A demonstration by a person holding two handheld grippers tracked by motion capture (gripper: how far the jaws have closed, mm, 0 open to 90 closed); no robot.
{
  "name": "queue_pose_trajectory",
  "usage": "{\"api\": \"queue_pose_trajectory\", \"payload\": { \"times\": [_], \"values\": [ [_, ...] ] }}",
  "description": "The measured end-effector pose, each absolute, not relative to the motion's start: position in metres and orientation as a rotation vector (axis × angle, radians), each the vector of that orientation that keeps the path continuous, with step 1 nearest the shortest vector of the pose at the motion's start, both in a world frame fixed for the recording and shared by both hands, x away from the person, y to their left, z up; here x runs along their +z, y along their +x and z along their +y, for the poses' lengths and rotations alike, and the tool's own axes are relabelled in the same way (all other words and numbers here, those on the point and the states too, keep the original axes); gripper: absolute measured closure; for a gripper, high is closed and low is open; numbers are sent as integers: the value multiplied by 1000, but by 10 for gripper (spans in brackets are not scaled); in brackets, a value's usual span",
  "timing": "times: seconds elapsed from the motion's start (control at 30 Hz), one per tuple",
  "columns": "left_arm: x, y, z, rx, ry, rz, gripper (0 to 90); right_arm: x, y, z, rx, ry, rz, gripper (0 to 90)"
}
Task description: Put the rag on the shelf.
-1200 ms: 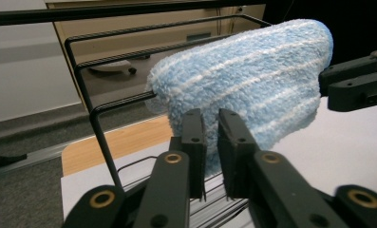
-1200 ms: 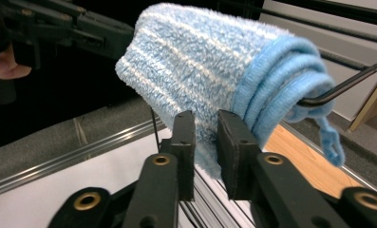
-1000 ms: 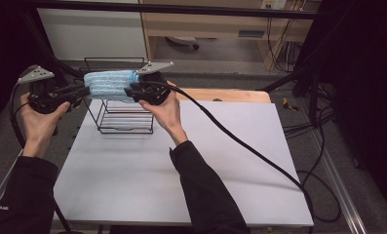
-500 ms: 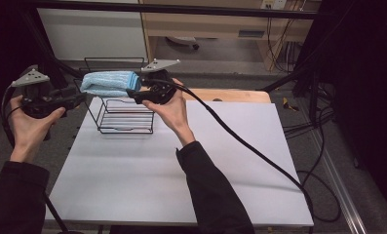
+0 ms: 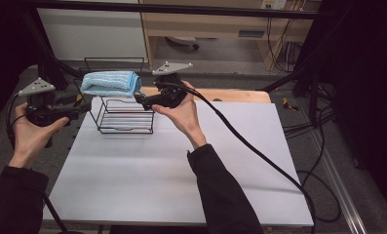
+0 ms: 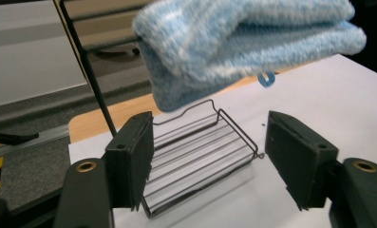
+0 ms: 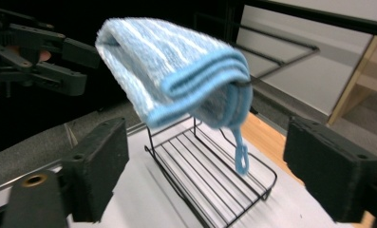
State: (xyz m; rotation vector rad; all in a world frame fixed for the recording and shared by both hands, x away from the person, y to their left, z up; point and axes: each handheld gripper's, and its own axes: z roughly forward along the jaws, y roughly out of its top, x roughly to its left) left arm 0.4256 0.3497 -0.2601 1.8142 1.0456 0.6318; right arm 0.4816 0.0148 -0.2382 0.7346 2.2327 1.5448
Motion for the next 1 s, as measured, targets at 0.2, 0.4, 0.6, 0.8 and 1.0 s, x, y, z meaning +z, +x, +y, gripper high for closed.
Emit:
{"api": "queue_pose_trajectory", "payload": {
  "times": [0.2, 0.4, 0.6, 0.8, 1.0],
  "values": [
    [-280, 419, 342, 611, 1840, 1049, 271, -253, 476, -2, 1502, 765, 2260, 95],
    [-299, 415, 330, 592, 1888, 1034, 205, -271, 470, -24, 1489, 800, 2275, 61],
    [-323, 412, 314, 554, 1930, 1020, 156, -288, 463, -53, 1494, 850, 2273, 34],
    [-346, 409, 300, 522, 1943, 1015, 119, -304, 454, -89, 1484, 935, 2271, 16],
    [-362, 404, 289, 499, 1928, 1004, 102, -323, 441, -124, 1455, 980, 2278, 7]
  ]
}}
